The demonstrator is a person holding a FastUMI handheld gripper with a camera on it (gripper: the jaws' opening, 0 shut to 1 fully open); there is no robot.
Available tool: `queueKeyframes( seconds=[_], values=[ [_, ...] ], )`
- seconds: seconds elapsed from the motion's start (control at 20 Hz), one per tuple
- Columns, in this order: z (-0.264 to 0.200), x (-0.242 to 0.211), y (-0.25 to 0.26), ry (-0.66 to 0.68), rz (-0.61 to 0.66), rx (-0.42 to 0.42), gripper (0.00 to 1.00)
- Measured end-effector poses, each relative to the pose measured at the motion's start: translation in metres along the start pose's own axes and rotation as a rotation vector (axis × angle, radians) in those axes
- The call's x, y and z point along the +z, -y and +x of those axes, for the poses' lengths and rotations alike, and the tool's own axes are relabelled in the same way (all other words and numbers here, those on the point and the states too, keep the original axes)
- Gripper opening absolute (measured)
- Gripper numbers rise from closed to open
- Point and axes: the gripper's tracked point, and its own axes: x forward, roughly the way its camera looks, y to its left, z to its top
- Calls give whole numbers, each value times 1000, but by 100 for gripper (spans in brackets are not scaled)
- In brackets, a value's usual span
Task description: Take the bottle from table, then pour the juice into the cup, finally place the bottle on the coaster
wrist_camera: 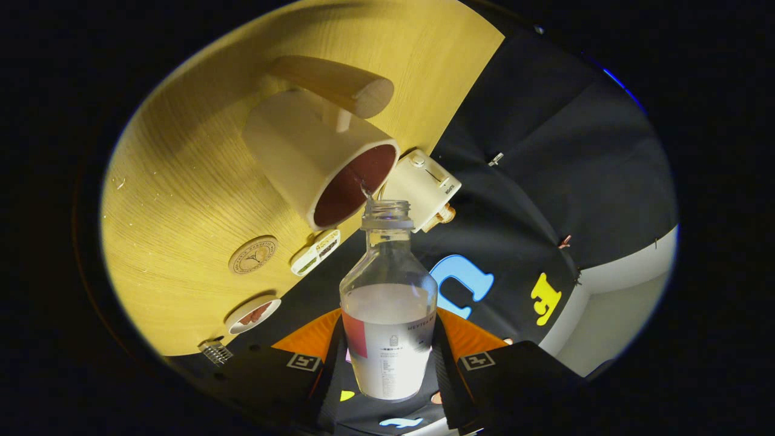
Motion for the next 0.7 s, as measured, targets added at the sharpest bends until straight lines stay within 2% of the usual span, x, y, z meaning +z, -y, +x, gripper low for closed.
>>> queueKeyframes(
  seconds=[0.7],
  values=[
    [-1,1,2,7,-21,-5,68]
  ],
)
